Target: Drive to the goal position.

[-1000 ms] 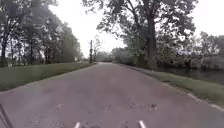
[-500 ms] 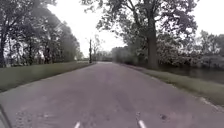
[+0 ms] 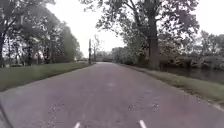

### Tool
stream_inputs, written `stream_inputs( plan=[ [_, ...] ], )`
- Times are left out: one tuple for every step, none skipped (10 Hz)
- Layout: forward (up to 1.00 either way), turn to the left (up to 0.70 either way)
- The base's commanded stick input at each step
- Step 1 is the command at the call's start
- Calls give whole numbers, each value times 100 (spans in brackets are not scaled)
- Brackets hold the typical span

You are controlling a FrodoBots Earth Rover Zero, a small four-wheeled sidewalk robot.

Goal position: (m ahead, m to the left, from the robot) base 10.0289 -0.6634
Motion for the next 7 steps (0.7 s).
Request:
stream_inputs(
  plan=[
    [70, 0],
    [70, 0],
    [70, 0],
    [70, 0],
    [70, 0],
    [70, 0],
    [70, 0]
  ],
)
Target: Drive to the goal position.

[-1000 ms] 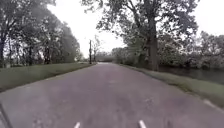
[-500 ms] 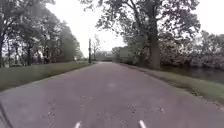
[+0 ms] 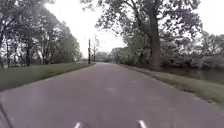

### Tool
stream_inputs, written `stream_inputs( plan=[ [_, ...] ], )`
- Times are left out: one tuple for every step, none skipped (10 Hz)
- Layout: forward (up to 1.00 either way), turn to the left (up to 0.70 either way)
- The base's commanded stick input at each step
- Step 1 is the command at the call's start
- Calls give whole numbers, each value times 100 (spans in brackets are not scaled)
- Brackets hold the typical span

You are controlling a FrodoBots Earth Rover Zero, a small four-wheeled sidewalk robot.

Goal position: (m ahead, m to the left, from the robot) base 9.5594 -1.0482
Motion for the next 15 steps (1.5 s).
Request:
stream_inputs(
  plan=[
    [70, 0],
    [70, 0],
    [70, 0],
    [70, 0],
    [70, 0],
    [70, 0],
    [70, 0],
    [70, 0],
    [70, 0],
    [70, 0],
    [70, 0],
    [70, 0],
    [70, 0],
    [70, 0],
    [70, 0]
  ],
)
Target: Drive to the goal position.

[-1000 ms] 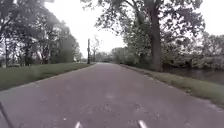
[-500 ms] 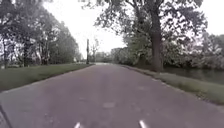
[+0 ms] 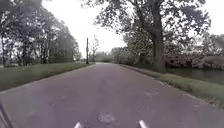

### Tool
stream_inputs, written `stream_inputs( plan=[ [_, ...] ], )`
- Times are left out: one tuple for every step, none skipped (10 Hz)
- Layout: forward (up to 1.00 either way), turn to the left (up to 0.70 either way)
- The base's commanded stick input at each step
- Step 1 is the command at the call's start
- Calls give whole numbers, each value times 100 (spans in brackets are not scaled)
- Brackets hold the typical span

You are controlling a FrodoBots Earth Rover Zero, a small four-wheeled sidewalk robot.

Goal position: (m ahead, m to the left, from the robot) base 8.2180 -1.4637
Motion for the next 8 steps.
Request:
stream_inputs(
  plan=[
    [70, 0],
    [70, 0],
    [70, 0],
    [70, 0],
    [70, 0],
    [70, 0],
    [70, 0],
    [70, 0]
  ],
)
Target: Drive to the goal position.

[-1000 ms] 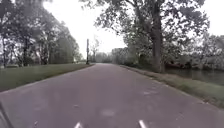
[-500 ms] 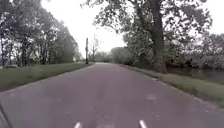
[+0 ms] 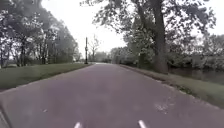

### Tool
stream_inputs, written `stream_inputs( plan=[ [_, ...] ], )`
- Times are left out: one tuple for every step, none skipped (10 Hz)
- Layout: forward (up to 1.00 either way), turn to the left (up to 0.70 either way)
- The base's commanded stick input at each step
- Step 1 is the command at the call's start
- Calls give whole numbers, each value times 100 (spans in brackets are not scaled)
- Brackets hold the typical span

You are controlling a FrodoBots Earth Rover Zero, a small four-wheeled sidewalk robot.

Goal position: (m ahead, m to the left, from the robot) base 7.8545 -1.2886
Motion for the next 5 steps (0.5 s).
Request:
stream_inputs(
  plan=[
    [70, 0],
    [70, 0],
    [70, 0],
    [70, 0],
    [70, 0]
  ],
)
